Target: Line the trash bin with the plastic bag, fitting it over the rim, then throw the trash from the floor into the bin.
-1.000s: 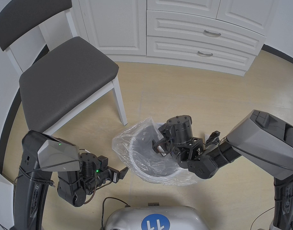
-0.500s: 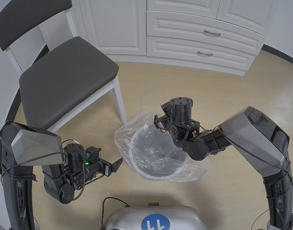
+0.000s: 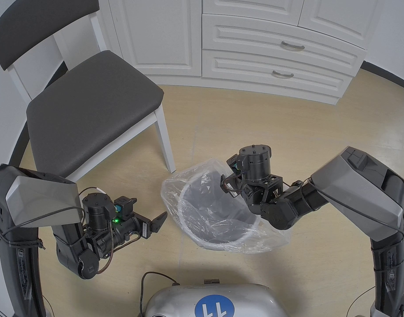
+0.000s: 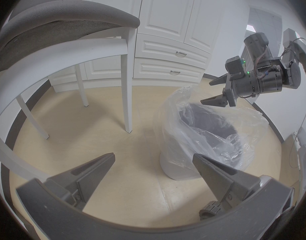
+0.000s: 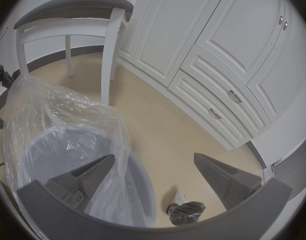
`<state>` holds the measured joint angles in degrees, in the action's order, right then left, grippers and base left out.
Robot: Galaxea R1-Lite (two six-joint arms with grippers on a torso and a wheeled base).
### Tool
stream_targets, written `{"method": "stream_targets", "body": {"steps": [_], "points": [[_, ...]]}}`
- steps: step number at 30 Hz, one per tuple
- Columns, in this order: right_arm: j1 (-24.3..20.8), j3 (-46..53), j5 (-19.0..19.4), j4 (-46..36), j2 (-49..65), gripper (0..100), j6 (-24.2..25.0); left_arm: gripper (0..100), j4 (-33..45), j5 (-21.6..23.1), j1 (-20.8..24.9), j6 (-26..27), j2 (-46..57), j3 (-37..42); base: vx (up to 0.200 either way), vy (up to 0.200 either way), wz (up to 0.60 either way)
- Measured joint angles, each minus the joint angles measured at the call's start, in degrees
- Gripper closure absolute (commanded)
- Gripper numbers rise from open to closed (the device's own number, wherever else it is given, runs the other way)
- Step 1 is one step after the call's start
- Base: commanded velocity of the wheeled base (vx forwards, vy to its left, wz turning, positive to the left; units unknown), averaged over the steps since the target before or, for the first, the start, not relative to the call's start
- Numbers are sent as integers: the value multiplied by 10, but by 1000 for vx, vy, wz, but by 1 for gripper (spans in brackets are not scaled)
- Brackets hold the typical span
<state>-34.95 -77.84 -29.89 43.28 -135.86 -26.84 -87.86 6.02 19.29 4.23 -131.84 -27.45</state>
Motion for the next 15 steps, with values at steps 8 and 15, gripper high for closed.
{"method": "stream_targets", "body": {"steps": [8,15], "points": [[-4,14,2,-4,-7,0,1,0,0,0,0,1,0,0,0,0,0],[-7,7,2,1,-17,100,1,0,0,0,1,1,0,-1,0,0,0]]}}
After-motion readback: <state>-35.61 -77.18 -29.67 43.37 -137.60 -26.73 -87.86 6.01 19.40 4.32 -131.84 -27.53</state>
